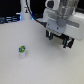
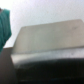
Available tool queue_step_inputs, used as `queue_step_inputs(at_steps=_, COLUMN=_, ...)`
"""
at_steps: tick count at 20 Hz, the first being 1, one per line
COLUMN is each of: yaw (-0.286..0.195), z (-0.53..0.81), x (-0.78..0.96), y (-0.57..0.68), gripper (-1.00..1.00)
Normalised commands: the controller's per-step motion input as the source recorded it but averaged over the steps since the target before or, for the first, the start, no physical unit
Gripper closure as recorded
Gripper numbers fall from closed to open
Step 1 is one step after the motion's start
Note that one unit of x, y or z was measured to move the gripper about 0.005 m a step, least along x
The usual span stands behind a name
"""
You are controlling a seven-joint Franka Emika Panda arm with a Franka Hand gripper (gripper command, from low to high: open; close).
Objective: Open the kcup holder, insert the kcup into the holder, and close the kcup holder
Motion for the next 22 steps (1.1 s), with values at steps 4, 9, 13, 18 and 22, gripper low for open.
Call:
queue_step_inputs(at_steps=4, yaw=-0.268, z=0.41, x=0.04, y=-0.42, gripper=-1.0)
queue_step_inputs(at_steps=9, yaw=-0.298, z=0.35, x=-0.01, y=-0.36, gripper=-1.0)
queue_step_inputs(at_steps=13, yaw=-0.302, z=0.26, x=-0.05, y=-0.37, gripper=-1.0)
queue_step_inputs(at_steps=18, yaw=-0.294, z=0.09, x=-0.07, y=-0.44, gripper=-1.0)
queue_step_inputs(at_steps=22, yaw=-0.279, z=0.01, x=-0.11, y=-0.47, gripper=-1.0)
